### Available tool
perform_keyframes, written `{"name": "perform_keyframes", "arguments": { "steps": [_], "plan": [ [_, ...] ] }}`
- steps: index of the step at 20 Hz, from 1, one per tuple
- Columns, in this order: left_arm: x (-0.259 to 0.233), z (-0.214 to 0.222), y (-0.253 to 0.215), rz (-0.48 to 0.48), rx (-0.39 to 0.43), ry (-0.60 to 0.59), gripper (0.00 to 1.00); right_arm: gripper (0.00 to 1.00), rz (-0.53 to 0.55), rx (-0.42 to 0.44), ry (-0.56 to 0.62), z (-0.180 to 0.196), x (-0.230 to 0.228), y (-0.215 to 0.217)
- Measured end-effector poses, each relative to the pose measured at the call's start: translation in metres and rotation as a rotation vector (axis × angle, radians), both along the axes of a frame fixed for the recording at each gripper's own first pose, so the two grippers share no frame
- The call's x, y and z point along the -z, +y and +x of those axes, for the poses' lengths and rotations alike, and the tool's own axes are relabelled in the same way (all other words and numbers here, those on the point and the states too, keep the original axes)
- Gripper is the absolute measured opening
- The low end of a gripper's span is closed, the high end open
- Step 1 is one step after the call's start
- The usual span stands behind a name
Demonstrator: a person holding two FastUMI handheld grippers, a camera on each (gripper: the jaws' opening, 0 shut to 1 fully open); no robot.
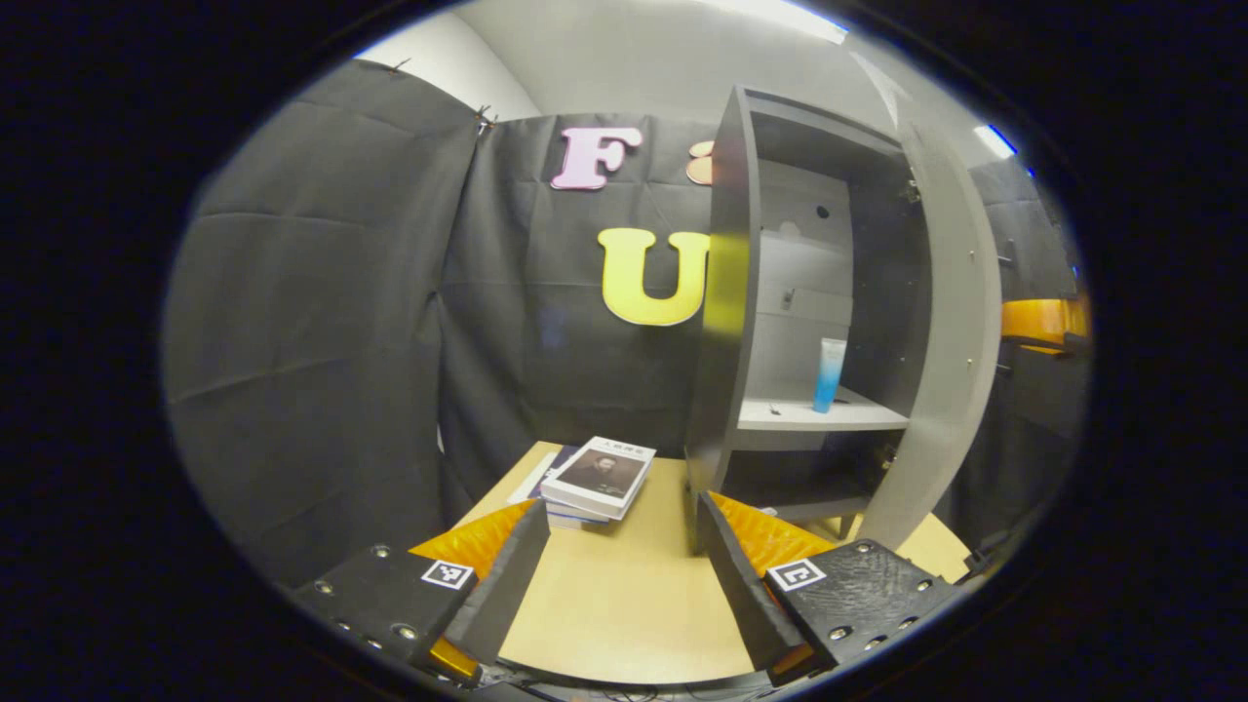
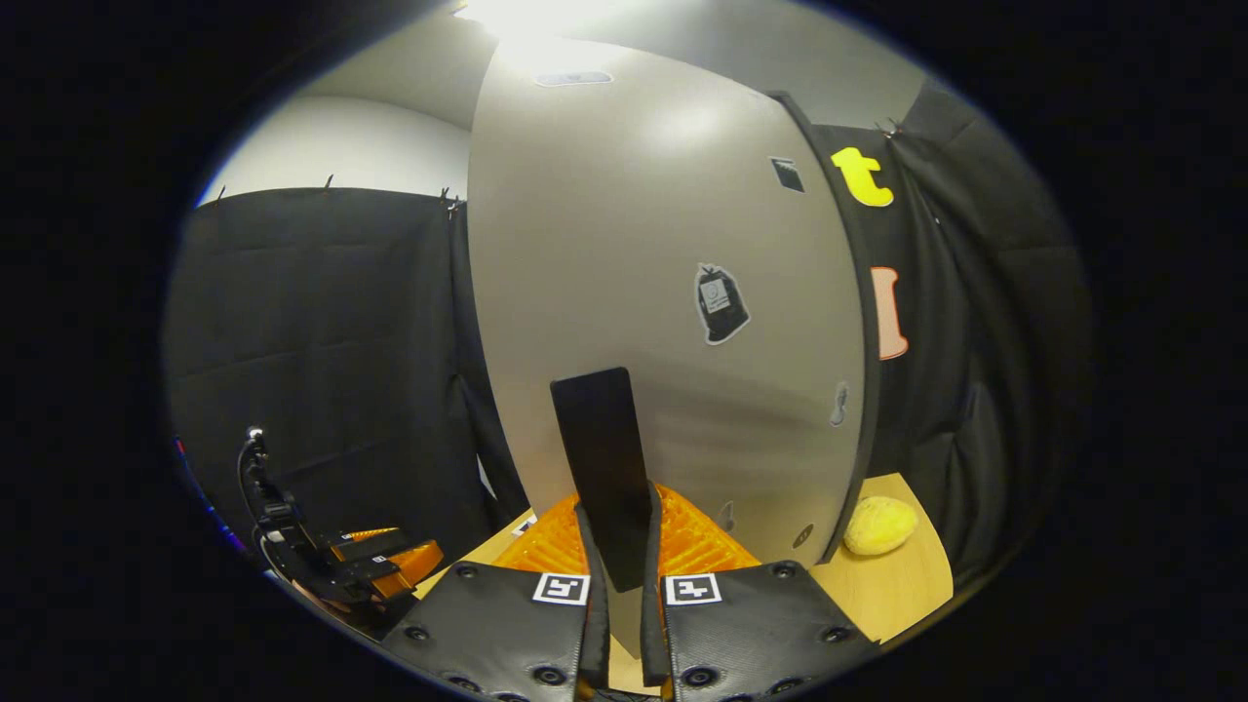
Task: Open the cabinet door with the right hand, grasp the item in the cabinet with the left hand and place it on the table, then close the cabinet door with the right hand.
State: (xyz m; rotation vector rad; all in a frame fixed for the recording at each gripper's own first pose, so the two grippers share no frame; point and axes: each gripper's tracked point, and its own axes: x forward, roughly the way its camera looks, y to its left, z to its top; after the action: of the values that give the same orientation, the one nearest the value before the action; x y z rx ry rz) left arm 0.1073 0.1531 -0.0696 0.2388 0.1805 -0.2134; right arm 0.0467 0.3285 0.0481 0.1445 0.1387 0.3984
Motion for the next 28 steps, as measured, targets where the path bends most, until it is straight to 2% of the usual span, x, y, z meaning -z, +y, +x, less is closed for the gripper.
{"name": "perform_keyframes", "arguments": {
  "steps": [3, 4, 6, 7, 10, 11, 13, 14, 16, 19, 23, 24, 25, 26, 27, 28],
  "plan": [
    [0.002, 0.005, -0.033, -0.022, 0.068, 0.009, 0.94, 0.12, 0.018, 0.055, 0.004, -0.016, 0.002, -0.018],
    [0.004, 0.007, -0.046, -0.022, 0.098, 0.016, 0.94, 0.14, 0.024, 0.073, 0.007, -0.019, 0.001, -0.025],
    [0.008, 0.009, -0.069, -0.002, 0.156, 0.019, 0.92, 0.12, 0.027, 0.107, 0.001, -0.027, 0.0, -0.04],
    [0.012, 0.01, -0.079, 0.007, 0.184, 0.022, 0.92, 0.14, 0.025, 0.121, -0.009, -0.034, -0.001, -0.048],
    [0.027, 0.015, -0.112, 0.019, 0.25, 0.045, 0.96, 0.14, 0.038, 0.175, -0.023, -0.051, 0.0, -0.073],
    [0.031, 0.016, -0.122, 0.014, 0.269, 0.053, 0.92, 0.13, 0.039, 0.195, -0.022, -0.053, 0.0, -0.082],
    [0.038, 0.016, -0.14, -0.001, 0.302, 0.069, 0.92, 0.13, 0.059, 0.236, -0.016, -0.05, -0.001, -0.103],
    [0.041, 0.017, -0.148, -0.01, 0.316, 0.076, 0.96, 0.13, 0.081, 0.254, -0.009, -0.049, -0.001, -0.112],
    [0.048, 0.015, -0.162, -0.022, 0.347, 0.094, 0.92, 0.13, 0.115, 0.289, -0.002, -0.051, 0.0, -0.128],
    [0.056, 0.016, -0.173, -0.012, 0.374, 0.105, 0.92, 0.12, 0.13, 0.35, -0.003, -0.058, -0.001, -0.156],
    [0.065, 0.018, -0.18, -0.001, 0.391, 0.115, 0.94, 0.08, 0.074, 0.424, -0.017, -0.059, -0.005, -0.189],
    [0.066, 0.019, -0.18, 0.0, 0.385, 0.114, 0.94, 0.06, 0.062, 0.43, -0.018, -0.06, -0.005, -0.194],
    [0.064, 0.02, -0.18, -0.008, 0.382, 0.106, 0.92, 0.0, 0.059, 0.428, -0.013, -0.059, -0.004, -0.196],
    [0.061, 0.022, -0.184, -0.02, 0.387, 0.097, 0.92, 0.15, 0.057, 0.419, -0.015, -0.061, -0.003, -0.197],
    [0.059, 0.023, -0.186, -0.026, 0.391, 0.09, 0.94, 0.06, 0.054, 0.408, -0.022, -0.059, -0.001, -0.197],
    [0.057, 0.024, -0.188, -0.026, 0.393, 0.082, 0.94, 0.06, 0.052, 0.4, -0.03, -0.059, 0.0, -0.198]
  ]
}}
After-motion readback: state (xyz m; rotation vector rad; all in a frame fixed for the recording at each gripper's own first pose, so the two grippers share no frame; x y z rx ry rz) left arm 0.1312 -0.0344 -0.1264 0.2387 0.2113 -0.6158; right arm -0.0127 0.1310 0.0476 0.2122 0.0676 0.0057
